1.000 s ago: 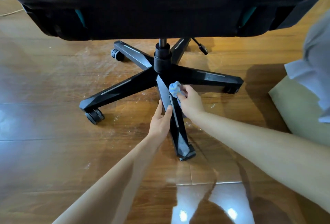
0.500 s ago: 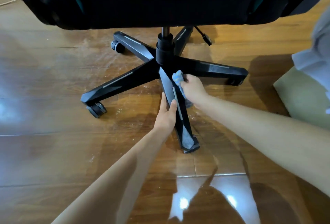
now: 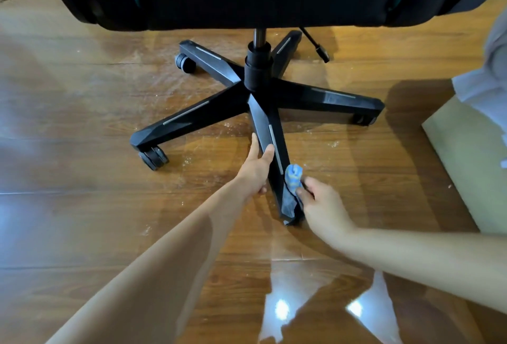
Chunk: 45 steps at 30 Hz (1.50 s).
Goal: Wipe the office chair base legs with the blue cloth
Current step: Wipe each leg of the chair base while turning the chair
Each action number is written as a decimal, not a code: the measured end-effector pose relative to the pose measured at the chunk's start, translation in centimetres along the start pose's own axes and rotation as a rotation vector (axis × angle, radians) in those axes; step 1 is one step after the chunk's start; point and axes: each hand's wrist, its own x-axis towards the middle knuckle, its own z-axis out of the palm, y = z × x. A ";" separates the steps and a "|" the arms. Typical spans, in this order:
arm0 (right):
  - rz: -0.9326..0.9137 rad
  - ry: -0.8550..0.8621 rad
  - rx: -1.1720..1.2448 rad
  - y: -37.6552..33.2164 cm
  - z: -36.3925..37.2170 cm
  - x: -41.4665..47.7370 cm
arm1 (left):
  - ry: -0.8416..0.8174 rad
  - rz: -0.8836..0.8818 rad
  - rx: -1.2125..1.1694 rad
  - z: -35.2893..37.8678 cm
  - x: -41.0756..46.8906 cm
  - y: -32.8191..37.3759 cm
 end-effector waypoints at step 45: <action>-0.863 -0.260 -1.586 -11.4 3.7 13.0 | 0.208 -0.110 -0.546 -3.3 -1.8 -3.8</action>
